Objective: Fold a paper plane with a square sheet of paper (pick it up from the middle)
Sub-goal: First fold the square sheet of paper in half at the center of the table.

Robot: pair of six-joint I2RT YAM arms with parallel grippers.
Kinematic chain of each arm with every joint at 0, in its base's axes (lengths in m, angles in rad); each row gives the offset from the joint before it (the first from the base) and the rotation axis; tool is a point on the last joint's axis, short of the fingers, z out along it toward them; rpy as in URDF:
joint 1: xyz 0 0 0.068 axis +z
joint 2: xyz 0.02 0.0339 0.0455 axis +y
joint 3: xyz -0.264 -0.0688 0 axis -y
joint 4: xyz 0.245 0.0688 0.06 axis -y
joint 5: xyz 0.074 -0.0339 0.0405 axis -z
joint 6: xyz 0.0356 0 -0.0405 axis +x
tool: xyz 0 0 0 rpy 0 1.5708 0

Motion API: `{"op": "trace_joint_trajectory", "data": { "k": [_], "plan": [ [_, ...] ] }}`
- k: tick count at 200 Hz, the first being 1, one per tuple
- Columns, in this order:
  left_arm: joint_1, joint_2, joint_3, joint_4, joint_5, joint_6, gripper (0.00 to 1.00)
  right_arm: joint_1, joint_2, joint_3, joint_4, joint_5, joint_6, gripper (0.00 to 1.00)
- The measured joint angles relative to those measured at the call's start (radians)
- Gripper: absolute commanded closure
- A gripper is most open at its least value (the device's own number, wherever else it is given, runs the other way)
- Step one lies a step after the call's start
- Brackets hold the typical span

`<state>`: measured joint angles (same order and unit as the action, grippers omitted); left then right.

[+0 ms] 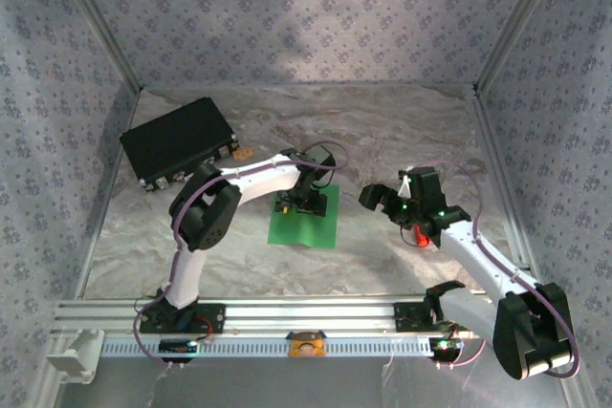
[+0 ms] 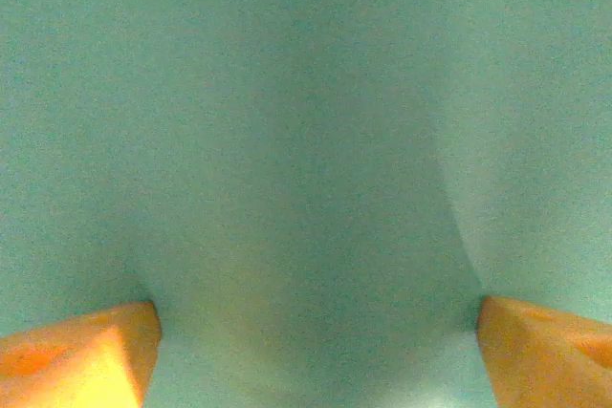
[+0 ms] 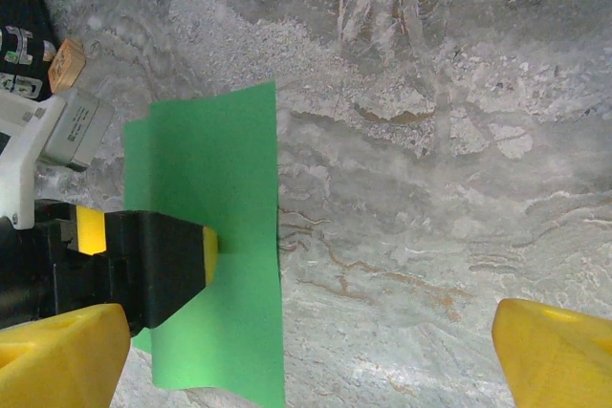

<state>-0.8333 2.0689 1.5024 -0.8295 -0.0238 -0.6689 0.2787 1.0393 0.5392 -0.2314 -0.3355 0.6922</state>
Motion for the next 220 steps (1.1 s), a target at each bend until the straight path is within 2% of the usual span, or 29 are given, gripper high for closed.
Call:
{"op": "trace_joint_trajectory", "data": {
  "k": [21, 37, 56, 66, 93, 146, 178, 220],
  "plan": [
    [0.000, -0.007, -0.011, 0.010, 0.001, 0.006, 0.29, 0.000, 0.000, 0.000, -0.011, 0.008, 0.000, 0.01],
    [0.000, -0.012, -0.016, 0.020, 0.005, 0.007, 0.48, -0.003, 0.000, 0.000, -0.024, 0.011, 0.000, 0.01],
    [-0.001, -0.022, -0.032, 0.048, 0.008, 0.013, 0.51, -0.005, -0.005, 0.000, -0.034, 0.023, 0.000, 0.01],
    [-0.001, -0.033, -0.048, 0.068, 0.007, 0.014, 0.56, -0.006, -0.007, 0.000, -0.039, 0.033, 0.000, 0.01],
    [-0.001, -0.073, -0.106, 0.126, 0.005, 0.014, 0.64, -0.030, -0.010, 0.000, -0.061, 0.045, -0.001, 0.01],
    [0.007, -0.219, -0.254, 0.314, 0.050, -0.008, 0.66, -0.084, -0.072, 0.000, -0.103, 0.072, 0.003, 0.01],
    [0.060, -0.328, -0.362, 0.510, 0.217, -0.068, 0.67, -0.123, -0.154, -0.012, -0.101, 0.074, 0.007, 0.01],
    [0.112, -0.358, -0.462, 0.759, 0.421, -0.188, 0.67, -0.140, -0.192, -0.028, -0.068, 0.028, 0.007, 0.01]
  ]
}}
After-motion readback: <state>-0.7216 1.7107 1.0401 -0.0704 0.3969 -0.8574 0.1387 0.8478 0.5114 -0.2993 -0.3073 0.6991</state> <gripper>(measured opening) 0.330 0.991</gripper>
